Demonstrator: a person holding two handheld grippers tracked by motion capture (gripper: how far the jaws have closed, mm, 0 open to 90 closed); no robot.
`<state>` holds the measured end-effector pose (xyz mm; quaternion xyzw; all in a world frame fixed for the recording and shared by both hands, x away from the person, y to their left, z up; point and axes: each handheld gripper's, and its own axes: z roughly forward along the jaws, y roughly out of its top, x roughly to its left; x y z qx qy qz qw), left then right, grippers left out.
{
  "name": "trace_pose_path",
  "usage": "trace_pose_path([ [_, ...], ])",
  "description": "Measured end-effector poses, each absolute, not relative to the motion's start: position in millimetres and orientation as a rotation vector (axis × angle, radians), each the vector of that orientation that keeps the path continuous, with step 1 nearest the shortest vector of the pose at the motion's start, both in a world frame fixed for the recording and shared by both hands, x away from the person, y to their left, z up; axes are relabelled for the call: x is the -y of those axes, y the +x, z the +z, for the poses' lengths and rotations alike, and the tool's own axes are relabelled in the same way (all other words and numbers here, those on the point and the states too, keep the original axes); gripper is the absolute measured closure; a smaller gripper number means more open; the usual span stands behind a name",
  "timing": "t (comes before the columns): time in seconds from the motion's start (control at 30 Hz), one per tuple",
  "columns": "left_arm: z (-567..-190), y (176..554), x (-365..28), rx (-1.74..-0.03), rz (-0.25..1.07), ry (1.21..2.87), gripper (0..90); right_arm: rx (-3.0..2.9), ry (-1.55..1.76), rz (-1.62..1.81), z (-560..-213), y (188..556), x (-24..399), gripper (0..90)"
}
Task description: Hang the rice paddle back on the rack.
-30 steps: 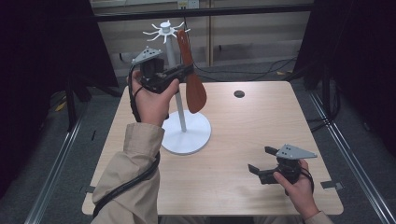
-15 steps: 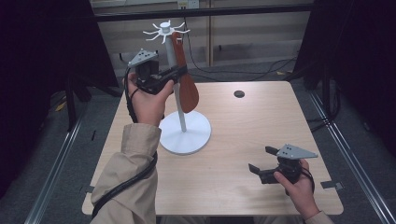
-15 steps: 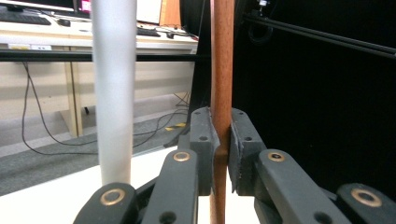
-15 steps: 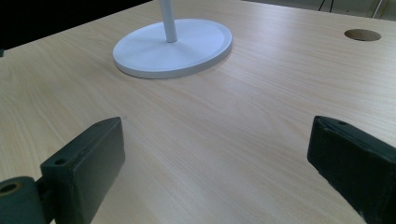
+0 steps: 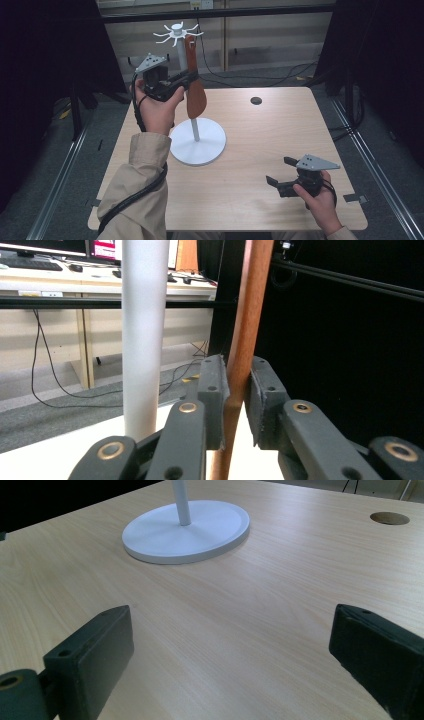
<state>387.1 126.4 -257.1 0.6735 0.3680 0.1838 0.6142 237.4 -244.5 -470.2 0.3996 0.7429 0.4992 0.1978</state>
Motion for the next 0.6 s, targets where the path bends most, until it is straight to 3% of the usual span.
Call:
trace_pose_path([
  [0.6, -263.2, 386.1, -129.1, -0.849, 0.418, 1.555, 67.1, -2.082, 1.120, 1.399, -469.9, 237.2, 244.0, 3.6],
])
